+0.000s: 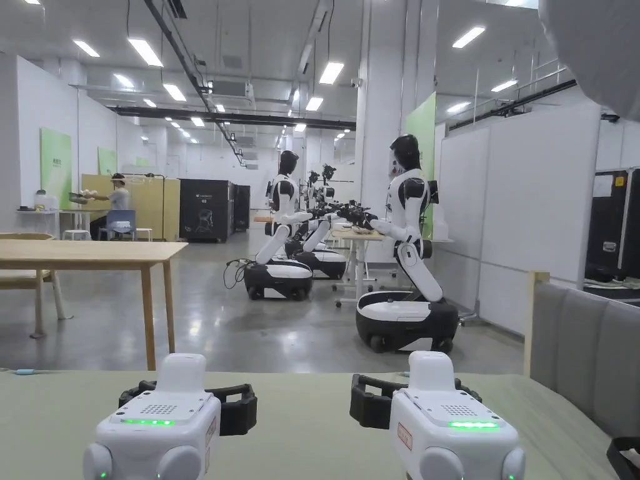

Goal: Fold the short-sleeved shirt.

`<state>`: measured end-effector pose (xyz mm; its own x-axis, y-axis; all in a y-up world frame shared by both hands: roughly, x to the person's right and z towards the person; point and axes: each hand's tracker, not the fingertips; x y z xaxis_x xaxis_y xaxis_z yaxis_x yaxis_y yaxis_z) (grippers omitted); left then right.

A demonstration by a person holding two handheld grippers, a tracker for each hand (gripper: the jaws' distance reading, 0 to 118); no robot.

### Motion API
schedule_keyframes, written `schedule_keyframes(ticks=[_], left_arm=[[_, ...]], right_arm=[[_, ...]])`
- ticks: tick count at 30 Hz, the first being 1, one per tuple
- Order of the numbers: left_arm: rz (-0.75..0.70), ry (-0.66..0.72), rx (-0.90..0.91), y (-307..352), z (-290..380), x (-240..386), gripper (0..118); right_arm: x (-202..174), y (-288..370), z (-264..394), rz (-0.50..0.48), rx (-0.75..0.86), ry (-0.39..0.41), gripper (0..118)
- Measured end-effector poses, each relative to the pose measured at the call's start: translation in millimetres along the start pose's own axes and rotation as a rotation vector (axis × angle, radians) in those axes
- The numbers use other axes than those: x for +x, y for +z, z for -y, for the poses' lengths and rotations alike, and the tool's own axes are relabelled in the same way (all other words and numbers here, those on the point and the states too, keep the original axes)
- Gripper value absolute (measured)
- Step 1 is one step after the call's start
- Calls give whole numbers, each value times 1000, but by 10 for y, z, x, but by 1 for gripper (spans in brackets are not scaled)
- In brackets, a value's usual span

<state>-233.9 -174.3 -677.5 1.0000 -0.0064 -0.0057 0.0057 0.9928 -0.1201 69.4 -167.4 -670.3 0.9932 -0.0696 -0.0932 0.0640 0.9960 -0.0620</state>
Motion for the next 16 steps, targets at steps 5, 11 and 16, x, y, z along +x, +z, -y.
schedule_keyframes(ticks=[5, 11, 16], left_arm=[[-1, -14, 0, 21, -51, -17, 118], [-7, -11, 11, 56, -92, -38, 118], [-10, -14, 10, 27, -98, -23, 118]], right_arm=[[77, 140, -164, 7, -30, -59, 118], [104, 178, -208, 129, -8, -8, 118], [89, 174, -207, 125, -22, 4, 118]])
